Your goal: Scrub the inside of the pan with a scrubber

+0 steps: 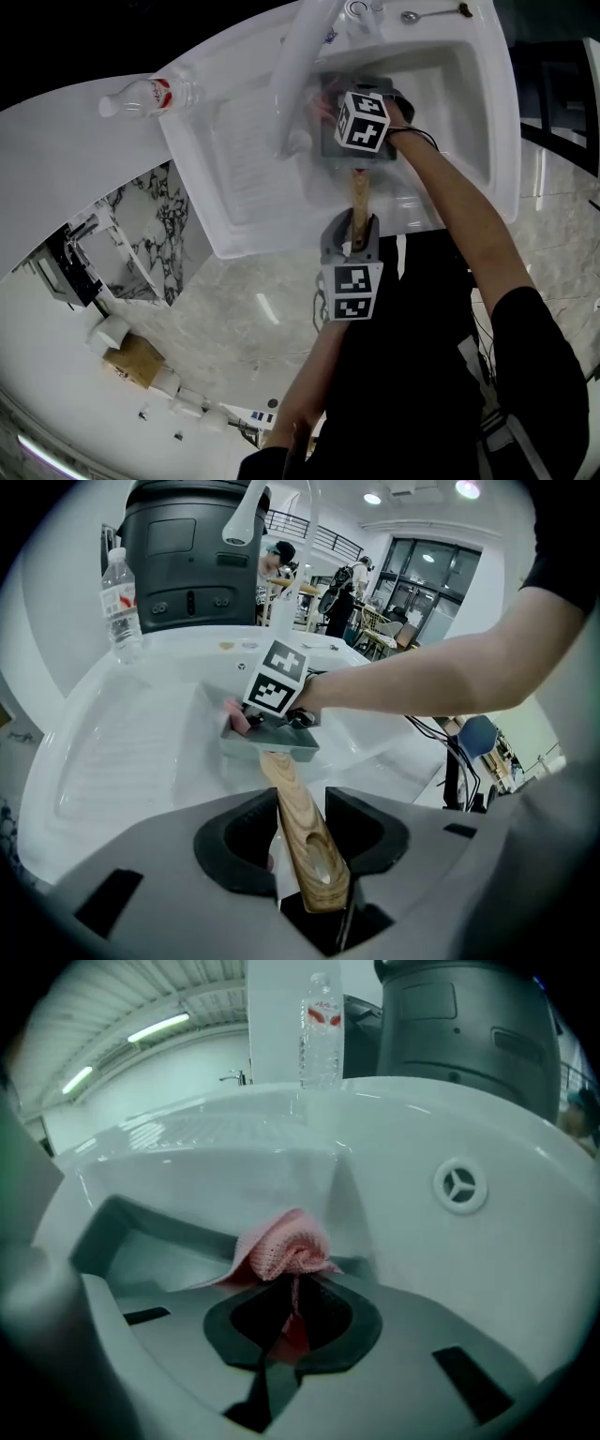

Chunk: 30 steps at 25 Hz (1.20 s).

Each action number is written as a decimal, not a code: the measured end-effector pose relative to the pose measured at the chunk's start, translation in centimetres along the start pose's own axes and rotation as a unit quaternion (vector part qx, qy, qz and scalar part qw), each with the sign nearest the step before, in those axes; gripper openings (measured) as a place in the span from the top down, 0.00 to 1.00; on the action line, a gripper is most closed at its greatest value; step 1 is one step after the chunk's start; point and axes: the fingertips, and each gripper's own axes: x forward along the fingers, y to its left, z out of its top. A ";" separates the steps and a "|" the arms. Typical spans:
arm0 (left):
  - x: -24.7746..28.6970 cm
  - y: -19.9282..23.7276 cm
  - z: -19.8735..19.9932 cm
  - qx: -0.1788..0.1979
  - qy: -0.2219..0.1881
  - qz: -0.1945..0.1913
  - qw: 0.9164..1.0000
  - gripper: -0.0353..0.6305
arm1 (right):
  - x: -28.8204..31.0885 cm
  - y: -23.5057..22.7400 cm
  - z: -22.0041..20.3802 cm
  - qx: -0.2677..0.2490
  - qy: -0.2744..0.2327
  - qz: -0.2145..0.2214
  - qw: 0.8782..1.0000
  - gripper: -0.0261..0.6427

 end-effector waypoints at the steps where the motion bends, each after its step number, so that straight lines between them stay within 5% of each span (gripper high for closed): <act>1: 0.0 0.0 0.0 -0.005 0.000 -0.002 1.000 0.68 | 0.3 -0.6 -0.2 -0.015 0.008 -0.022 1.000 0.91; 6: 0.1 0.2 -0.2 -0.019 -0.001 0.009 1.000 0.68 | 1.3 -2.5 -1.1 -0.070 0.054 -0.081 0.993 0.91; 15: 0.5 0.7 -0.5 -0.043 0.016 0.035 0.998 0.71 | 0.0 -2.8 -3.9 -0.140 0.129 -0.089 0.978 0.91; 20: 0.6 0.8 -0.6 -0.041 0.018 0.043 0.998 0.71 | -1.4 -2.6 -7.0 -0.136 0.168 -0.056 0.975 0.91; 30: 0.6 1.1 -0.7 -0.052 0.011 0.062 0.997 0.72 | -4.0 -1.2 -11.7 -0.107 0.265 0.087 0.954 0.91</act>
